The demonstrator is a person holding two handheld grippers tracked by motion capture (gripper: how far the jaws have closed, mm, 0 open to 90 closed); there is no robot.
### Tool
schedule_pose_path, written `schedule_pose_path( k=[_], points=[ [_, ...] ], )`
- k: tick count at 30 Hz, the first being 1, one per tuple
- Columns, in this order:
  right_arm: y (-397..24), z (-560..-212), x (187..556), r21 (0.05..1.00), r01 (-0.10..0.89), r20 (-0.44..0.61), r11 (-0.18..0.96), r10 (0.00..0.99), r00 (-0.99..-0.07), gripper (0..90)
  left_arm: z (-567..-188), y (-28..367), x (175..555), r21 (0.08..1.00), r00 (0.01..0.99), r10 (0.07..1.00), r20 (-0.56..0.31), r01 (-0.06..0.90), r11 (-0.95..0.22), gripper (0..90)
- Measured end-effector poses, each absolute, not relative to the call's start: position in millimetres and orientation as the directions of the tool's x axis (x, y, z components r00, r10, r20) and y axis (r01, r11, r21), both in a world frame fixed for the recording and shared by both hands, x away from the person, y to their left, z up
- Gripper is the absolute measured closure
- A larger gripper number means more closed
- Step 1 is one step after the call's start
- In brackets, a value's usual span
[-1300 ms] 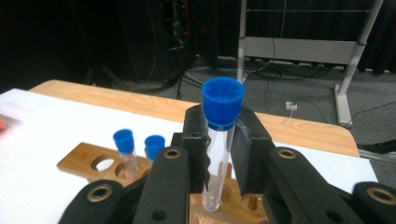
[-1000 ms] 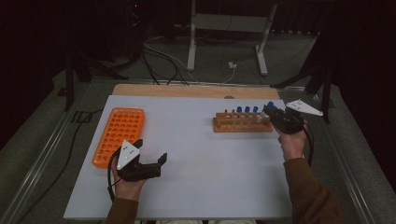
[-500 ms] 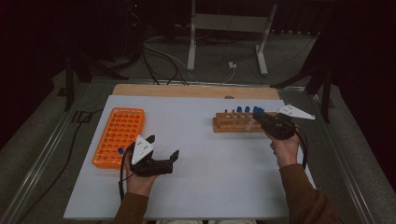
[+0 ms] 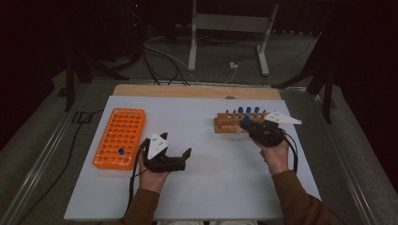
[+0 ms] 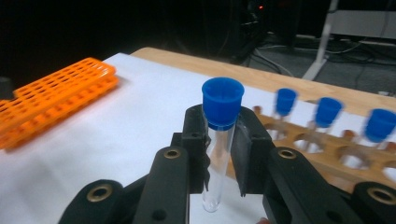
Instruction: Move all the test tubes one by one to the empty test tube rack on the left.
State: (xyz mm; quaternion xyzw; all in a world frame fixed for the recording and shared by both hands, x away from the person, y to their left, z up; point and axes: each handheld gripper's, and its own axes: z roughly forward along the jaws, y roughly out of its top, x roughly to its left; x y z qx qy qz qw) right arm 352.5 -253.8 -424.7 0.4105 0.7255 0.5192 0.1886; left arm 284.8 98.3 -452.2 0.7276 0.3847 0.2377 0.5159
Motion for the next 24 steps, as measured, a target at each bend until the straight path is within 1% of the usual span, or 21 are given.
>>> schedule_pose_path(
  k=[9, 18, 22, 24],
  points=[
    [-227, -429, 343, 0.9, 0.407, 0.165, 0.154, 0.744, -0.647, 76.9, -454, 82, 290, 0.932, 0.607, 0.793, -0.045, 0.312, -0.186, 2.5],
    [-200, -430, 334, 0.897, 0.4, 0.17, 0.186, 0.692, -0.702, 76.8, -455, 61, 293, 0.926, 0.633, 0.774, -0.031, 0.31, -0.216, 4.8],
    [-191, -430, 331, 0.896, 0.398, 0.172, 0.196, 0.672, -0.72, 76.8, -455, 53, 294, 0.922, 0.645, 0.764, -0.027, 0.311, -0.23, 7.2],
    [-187, -430, 329, 0.895, 0.396, 0.173, 0.203, 0.663, -0.729, 76.8, -455, 50, 294, 0.922, 0.65, 0.76, -0.023, 0.307, -0.234, 10.0]
  ],
)
